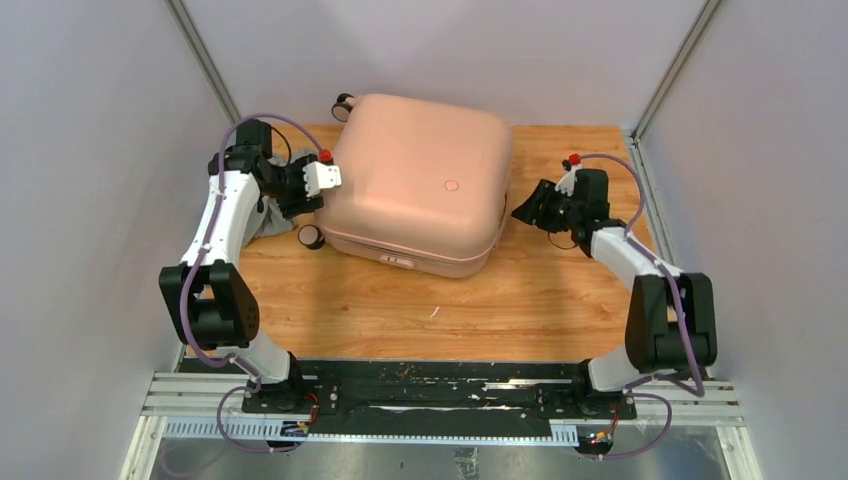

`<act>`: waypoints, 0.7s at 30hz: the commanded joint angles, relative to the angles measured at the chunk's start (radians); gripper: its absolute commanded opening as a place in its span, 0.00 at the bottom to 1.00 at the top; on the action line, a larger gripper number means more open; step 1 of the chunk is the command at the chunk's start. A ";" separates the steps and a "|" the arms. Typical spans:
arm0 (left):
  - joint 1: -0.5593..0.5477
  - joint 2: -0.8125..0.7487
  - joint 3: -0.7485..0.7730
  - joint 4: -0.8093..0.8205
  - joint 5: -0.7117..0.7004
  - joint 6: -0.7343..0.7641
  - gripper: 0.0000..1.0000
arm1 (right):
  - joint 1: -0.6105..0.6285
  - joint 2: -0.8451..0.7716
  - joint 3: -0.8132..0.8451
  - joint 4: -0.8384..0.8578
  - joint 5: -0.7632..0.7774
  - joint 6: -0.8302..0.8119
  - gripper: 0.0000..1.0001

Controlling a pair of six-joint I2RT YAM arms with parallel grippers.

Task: Pack the luggage
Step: Zip the luggage at the center of the board.

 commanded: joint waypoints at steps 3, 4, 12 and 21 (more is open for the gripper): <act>0.003 -0.014 0.119 0.040 0.095 -0.124 0.17 | -0.018 -0.194 -0.250 0.192 -0.208 -0.012 0.52; 0.003 -0.014 0.124 0.040 0.097 -0.131 0.16 | -0.015 -0.230 -0.302 0.288 -0.248 -0.008 0.51; 0.003 0.003 0.136 0.040 0.104 -0.165 0.16 | 0.061 -0.333 -0.428 0.455 -0.409 -0.160 0.51; 0.003 0.010 0.154 0.040 0.104 -0.169 0.16 | 0.097 -0.179 -0.379 0.527 -0.487 -0.257 0.52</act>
